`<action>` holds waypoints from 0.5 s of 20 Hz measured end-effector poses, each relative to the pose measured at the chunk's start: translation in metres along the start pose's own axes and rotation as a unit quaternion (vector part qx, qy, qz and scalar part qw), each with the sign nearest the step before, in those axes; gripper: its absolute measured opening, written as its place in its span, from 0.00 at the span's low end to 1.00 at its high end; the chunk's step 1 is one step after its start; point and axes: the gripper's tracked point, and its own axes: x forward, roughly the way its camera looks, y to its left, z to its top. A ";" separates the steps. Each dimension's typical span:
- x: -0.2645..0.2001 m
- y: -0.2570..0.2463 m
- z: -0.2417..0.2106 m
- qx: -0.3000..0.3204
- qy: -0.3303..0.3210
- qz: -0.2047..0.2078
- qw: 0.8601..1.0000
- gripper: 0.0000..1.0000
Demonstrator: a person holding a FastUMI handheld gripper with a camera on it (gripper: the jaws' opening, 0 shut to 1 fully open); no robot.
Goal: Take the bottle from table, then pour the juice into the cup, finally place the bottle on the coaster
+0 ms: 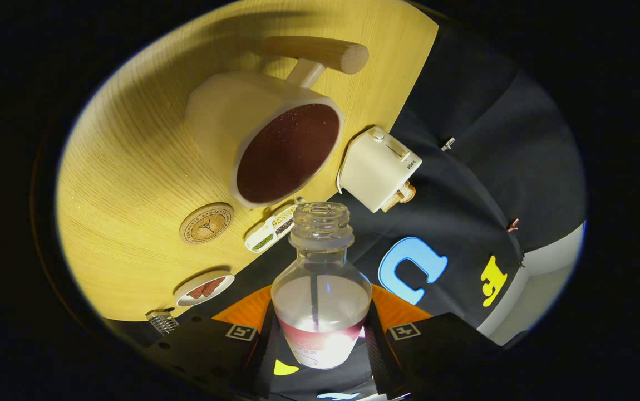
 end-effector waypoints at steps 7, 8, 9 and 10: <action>-0.008 0.010 -0.005 0.054 0.006 0.003 0.999 0.70; -0.012 0.009 -0.008 0.068 0.004 0.002 0.998 0.70; -0.014 0.007 -0.011 0.082 0.004 -0.003 0.997 0.70; -0.016 0.005 -0.015 0.094 0.007 -0.005 0.995 0.70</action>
